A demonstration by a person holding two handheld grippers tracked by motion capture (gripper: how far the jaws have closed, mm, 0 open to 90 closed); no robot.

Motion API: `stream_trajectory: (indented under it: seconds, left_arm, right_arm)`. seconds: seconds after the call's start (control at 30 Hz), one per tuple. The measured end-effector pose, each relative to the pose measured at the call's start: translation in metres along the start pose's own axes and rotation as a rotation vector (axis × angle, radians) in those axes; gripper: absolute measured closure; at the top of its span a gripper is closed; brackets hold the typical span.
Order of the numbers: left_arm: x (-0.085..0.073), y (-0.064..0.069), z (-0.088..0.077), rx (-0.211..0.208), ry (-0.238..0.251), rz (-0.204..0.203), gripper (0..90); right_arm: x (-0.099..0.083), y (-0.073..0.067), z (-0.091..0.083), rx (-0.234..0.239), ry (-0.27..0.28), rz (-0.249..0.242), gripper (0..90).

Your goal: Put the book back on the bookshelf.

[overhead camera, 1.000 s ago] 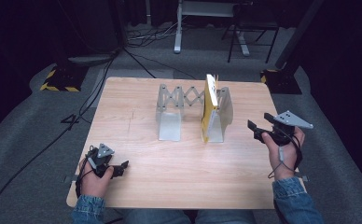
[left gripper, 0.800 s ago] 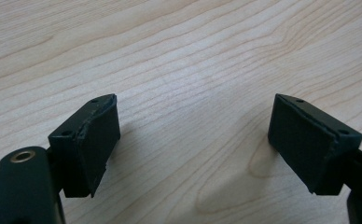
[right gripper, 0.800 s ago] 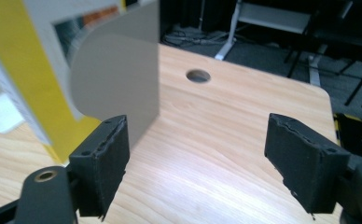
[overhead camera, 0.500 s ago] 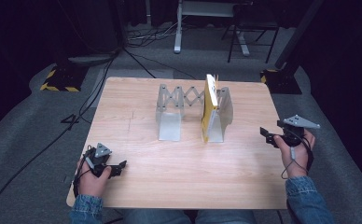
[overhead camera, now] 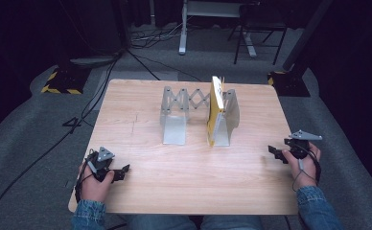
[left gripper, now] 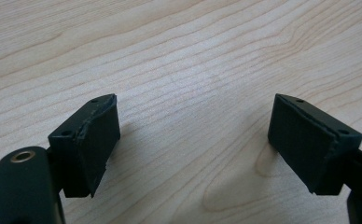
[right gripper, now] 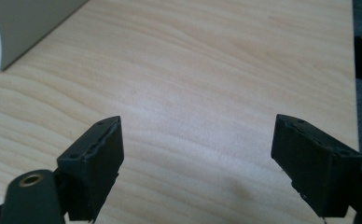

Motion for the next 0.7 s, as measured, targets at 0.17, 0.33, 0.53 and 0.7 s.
stream_trajectory:
  seconds: [0.17,0.33,0.53,0.7]
  left_arm:
    - [0.0,0.0,0.0,0.0,0.0,0.0,17.2]
    - [0.0,0.0,0.0,-0.001,0.0,-0.001,17.2]
    - [0.0,0.0,0.0,0.004,-0.001,0.005,17.1]
    - [0.0,0.0,0.0,0.004,-0.001,0.006,17.2]
  right_arm:
    - [-0.009,0.0,0.004,0.018,-0.022,0.015,16.9]
    - [-0.016,-0.004,0.005,0.014,-0.041,-0.008,16.9]
    - [-0.024,-0.01,0.007,-0.002,-0.027,0.005,14.8]
    - [-0.024,-0.01,0.007,-0.003,-0.027,0.003,14.2]
Point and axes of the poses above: each handheld gripper's, and its own axes: z roughly forward along the jaws, x roughly out of its top, y roughly to its right, the point moved 3 cm from there along z, roughly forward along the jaws, and after that the axes turned 5 degrees about -y, right-handed, at the moved point
